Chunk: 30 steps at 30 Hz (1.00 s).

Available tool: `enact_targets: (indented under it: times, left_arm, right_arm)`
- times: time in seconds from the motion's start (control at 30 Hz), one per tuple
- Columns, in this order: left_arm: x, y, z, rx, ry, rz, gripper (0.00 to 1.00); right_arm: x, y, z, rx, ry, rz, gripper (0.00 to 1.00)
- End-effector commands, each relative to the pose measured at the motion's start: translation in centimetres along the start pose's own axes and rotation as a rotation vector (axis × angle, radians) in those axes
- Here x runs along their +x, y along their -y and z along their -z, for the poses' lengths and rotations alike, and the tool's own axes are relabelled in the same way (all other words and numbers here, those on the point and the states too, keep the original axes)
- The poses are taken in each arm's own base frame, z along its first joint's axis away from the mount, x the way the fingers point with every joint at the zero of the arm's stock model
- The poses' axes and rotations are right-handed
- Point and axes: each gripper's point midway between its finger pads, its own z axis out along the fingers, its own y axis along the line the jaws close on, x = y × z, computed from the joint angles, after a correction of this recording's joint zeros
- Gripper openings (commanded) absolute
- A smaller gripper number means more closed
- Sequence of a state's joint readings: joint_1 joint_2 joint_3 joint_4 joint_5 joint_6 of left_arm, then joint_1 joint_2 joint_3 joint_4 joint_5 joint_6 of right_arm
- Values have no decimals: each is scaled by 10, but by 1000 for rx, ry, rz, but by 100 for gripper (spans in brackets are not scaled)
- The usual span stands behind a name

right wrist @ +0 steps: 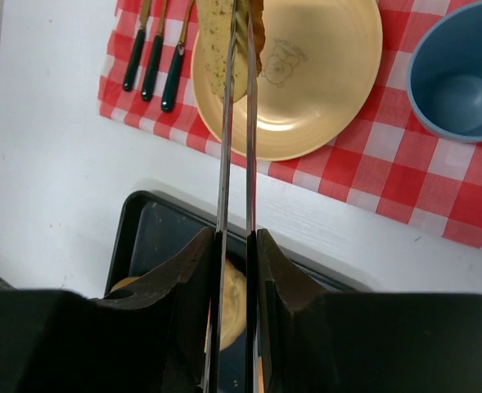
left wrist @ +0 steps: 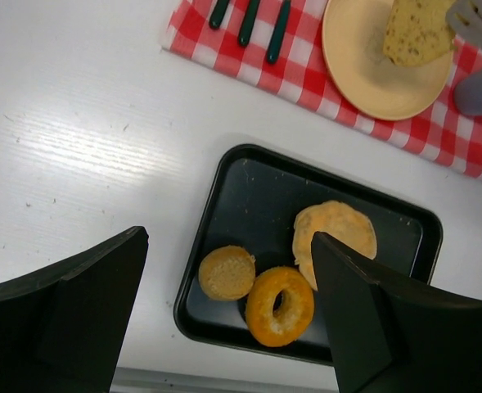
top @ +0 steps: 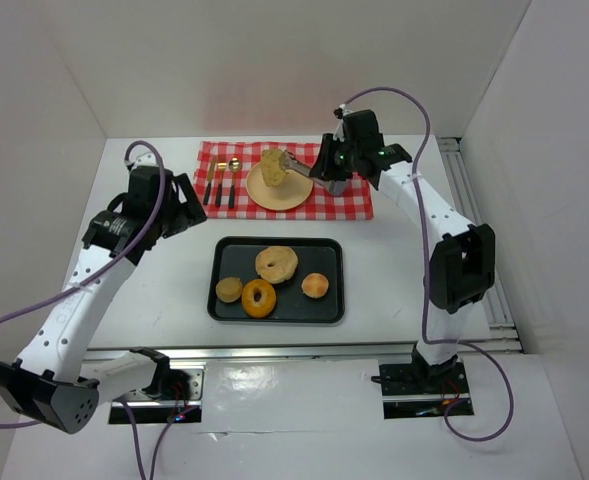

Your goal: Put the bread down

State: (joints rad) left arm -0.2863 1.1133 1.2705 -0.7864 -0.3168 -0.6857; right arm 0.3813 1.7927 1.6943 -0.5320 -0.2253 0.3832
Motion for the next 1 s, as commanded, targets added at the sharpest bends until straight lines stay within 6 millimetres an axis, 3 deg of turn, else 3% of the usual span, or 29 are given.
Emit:
enact_targets:
  times: [0.0, 0.1, 0.23, 0.4, 0.5, 0.8, 0.87, 0.97]
  left_arm:
    - [13, 6, -1, 28, -88, -32, 94]
    - [39, 8, -6, 74, -182, -73, 95]
    - [68, 16, -4, 191, -278, -136, 95]
    - [131, 6, -13, 216, -477, -176, 88]
    - [157, 3, -13, 211, -545, -189, 86]
    - [180, 3, -19, 173, -584, -173, 86]
    - [184, 5, -22, 178, -586, -180, 86]
    - [189, 8, -21, 180, -600, -187, 86]
  right_arm:
    - [-24, -7, -15, -50, 78, 1, 0]
    - [-17, -2, -22, -41, 58, -5, 3]
    - [-15, 1, -26, -28, 54, -7, 24]
    - [-19, 1, -23, -19, 56, 2, 31]
    - [-22, 1, -19, -11, 70, 12, 39]
    - [-28, -4, -15, -6, 83, 19, 42]
    - [-33, -8, -9, -10, 92, 21, 42]
    - [-52, -22, 19, -26, 152, 43, 42]
